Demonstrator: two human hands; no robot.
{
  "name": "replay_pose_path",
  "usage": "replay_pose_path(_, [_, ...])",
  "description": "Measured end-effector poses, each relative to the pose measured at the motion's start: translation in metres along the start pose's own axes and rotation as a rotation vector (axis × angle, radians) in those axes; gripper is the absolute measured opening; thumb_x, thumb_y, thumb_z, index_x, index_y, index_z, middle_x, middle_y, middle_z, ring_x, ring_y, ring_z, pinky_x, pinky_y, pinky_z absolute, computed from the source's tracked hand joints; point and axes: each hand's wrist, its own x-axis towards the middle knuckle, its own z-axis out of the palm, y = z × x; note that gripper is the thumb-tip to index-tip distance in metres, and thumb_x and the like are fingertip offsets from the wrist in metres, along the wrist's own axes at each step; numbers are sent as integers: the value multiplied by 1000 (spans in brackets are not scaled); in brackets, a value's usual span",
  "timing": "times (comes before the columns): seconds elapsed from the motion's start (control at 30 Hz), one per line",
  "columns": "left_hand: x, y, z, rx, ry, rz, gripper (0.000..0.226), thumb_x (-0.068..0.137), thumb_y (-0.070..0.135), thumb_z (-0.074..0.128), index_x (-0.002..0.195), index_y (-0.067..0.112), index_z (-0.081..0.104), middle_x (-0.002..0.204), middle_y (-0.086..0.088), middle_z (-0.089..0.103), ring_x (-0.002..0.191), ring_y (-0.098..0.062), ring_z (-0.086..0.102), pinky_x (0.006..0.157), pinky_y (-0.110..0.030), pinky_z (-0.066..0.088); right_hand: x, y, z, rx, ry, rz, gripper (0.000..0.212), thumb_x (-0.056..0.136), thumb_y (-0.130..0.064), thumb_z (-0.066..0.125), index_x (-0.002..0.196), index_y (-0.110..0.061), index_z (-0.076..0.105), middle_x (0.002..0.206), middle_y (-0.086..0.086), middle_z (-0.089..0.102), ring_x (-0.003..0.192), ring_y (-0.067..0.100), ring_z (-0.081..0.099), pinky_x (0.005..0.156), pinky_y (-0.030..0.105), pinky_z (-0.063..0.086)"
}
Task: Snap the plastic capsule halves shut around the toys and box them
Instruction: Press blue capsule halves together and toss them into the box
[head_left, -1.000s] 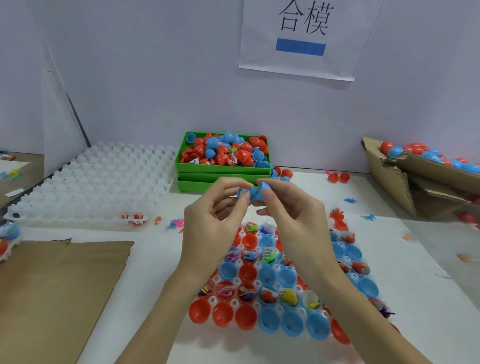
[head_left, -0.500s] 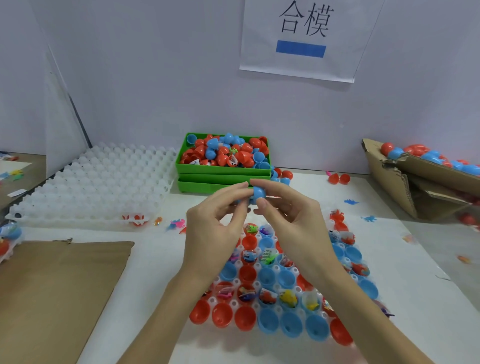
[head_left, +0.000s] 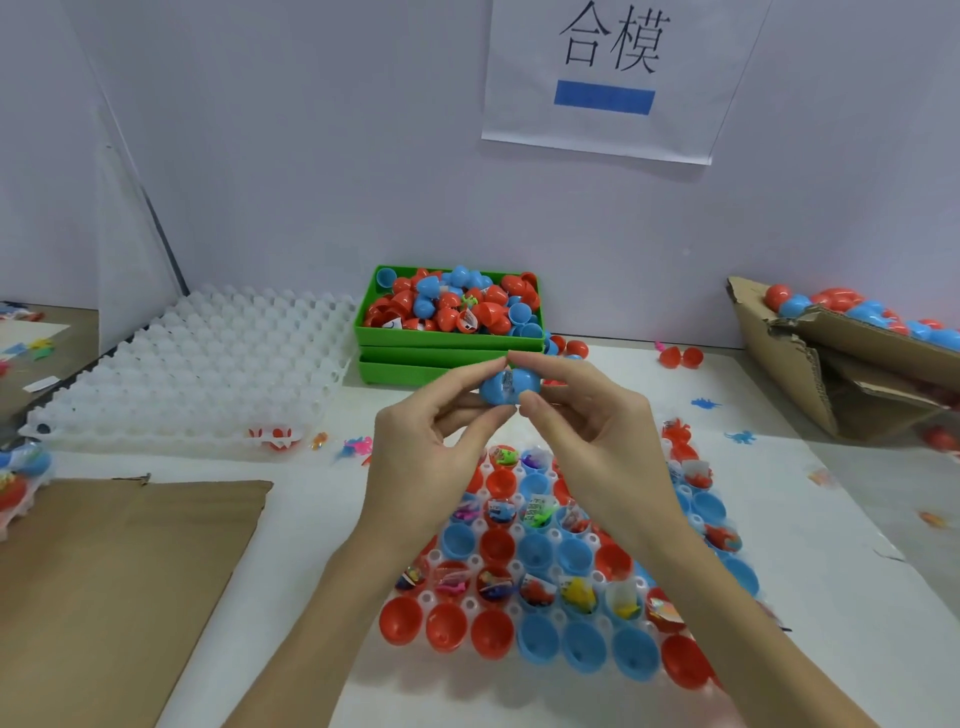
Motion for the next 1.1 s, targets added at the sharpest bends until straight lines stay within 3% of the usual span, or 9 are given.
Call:
replay_pose_path(0.13, [1, 1, -4, 100, 68, 104, 42, 84, 20, 82, 126, 17, 74, 114, 8, 77, 102, -4, 74, 90, -19, 59, 2, -3, -3, -49, -71, -30, 33, 98, -5, 66, 130, -16, 70, 122, -3, 70, 115, 12, 68, 94, 25, 58])
replay_pose_path(0.27, [0, 3, -4, 95, 55, 126, 41, 82, 26, 83, 121, 16, 75, 109, 12, 77, 100, -1, 74, 89, -17, 58, 5, -6, -12, -18, -112, 16, 30, 96, -8, 69, 126, -11, 69, 116, -2, 74, 110, 11, 71, 95, 29, 59])
replay_pose_path(0.73, [-1, -1, 3, 47, 90, 174, 33, 85, 14, 84, 117, 13, 73, 111, 4, 73, 105, -12, 72, 89, -18, 58, 5, -6, -14, -151, -128, -92, 30, 97, -1, 66, 126, -9, 68, 120, 2, 71, 115, 14, 67, 101, 28, 56])
replay_pose_path(1.1, [-3, -2, 2, 35, 79, 185, 36, 86, 14, 81, 121, 12, 76, 115, 2, 75, 109, -18, 73, 94, -30, 61, 6, -4, -17, -63, -114, -74, 32, 94, -4, 70, 125, -6, 71, 117, 3, 74, 111, 15, 71, 97, 30, 58])
